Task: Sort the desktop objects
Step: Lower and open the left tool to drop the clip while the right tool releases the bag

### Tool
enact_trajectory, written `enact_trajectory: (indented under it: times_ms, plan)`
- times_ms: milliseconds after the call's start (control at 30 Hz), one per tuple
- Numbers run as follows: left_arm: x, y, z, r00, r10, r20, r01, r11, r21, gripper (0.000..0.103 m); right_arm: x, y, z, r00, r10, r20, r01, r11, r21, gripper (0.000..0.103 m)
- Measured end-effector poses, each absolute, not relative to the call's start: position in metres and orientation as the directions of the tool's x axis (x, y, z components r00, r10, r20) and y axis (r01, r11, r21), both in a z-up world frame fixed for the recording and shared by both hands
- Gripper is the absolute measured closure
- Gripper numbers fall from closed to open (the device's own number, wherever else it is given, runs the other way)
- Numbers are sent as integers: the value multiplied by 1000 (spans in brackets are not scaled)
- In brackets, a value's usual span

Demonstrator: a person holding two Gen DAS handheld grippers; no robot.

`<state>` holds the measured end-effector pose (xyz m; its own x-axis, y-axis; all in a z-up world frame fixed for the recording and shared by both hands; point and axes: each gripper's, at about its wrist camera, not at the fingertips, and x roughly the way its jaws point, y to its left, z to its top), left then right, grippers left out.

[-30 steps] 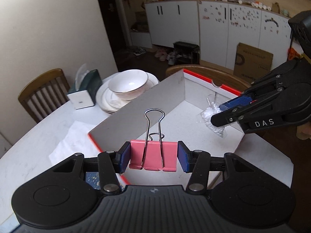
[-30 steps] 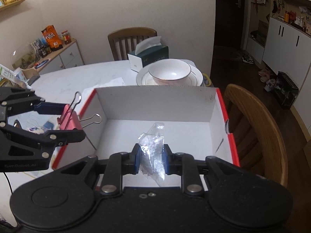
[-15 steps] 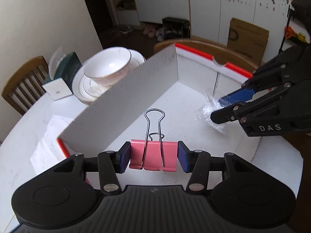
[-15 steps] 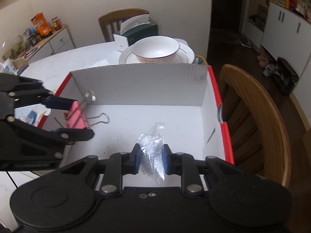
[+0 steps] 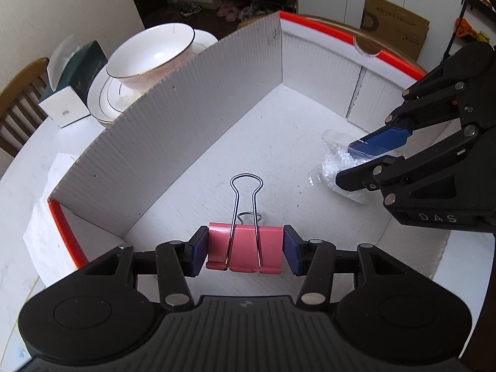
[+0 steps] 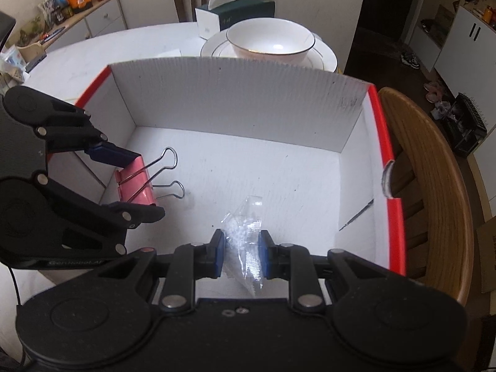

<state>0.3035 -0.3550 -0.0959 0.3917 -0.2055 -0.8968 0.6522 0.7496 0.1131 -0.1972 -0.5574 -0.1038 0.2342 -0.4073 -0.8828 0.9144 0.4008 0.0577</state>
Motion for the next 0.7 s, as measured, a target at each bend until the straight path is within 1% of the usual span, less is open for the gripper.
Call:
enact_trajectory:
  times_ms: [400, 533, 700]
  plan:
    - [314, -360, -110, 289, -169, -942, 674, 735, 75, 54, -191, -561, -125, 211, -362, -908, 918, 392, 57, 81]
    - [314, -361, -112, 268, -157, -951, 683, 727, 72, 54, -191, -562, -127, 202, -355, -913, 919, 392, 50, 77]
    - [313, -362, -110, 271, -156, -950, 686, 723, 77, 54, -192, -564, -128, 201, -349, -915, 921, 386, 55, 76]
